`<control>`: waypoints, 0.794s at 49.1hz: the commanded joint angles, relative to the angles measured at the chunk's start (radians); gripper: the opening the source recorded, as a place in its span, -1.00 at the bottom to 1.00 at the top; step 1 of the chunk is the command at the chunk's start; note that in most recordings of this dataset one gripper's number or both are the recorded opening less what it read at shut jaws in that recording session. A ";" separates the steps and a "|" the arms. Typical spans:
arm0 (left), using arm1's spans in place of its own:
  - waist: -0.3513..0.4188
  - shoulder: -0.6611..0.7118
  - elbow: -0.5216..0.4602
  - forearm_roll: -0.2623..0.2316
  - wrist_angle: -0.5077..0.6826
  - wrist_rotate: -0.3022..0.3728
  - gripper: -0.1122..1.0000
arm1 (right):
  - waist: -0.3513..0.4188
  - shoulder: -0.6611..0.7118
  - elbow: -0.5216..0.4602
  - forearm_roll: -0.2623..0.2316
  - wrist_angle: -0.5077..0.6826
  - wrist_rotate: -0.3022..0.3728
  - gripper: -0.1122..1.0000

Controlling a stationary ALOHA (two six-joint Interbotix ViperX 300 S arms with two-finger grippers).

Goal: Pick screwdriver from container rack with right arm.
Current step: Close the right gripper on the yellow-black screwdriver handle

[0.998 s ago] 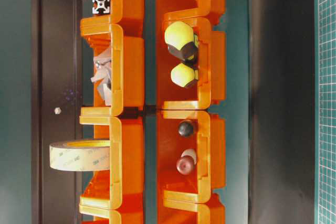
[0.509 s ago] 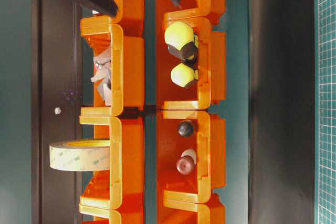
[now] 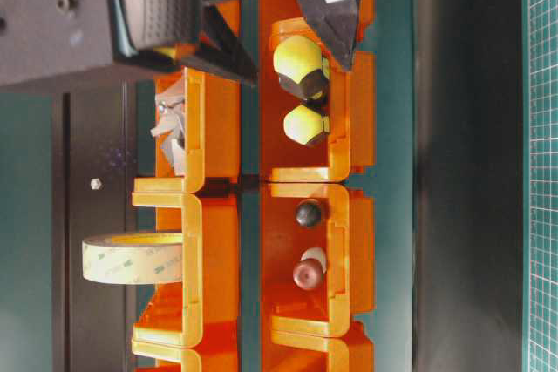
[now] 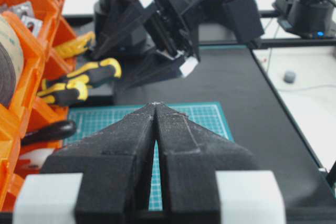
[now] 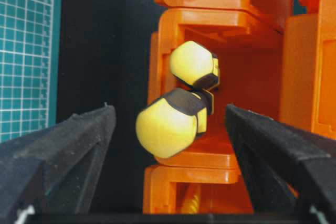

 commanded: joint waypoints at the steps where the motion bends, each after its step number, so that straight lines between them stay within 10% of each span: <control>1: -0.002 0.006 -0.029 0.003 -0.006 -0.005 -0.79 | -0.008 -0.012 -0.006 -0.009 -0.009 0.003 0.66; 18: -0.002 0.003 -0.029 0.003 -0.005 -0.006 -0.79 | -0.034 0.002 0.000 -0.008 -0.015 0.026 0.59; 31: -0.002 -0.002 -0.031 0.003 -0.005 -0.006 -0.79 | -0.038 0.006 -0.011 0.000 -0.012 0.066 0.01; 39: -0.002 -0.002 -0.031 0.003 -0.005 -0.006 -0.79 | -0.032 0.011 -0.034 0.000 0.015 0.072 -0.02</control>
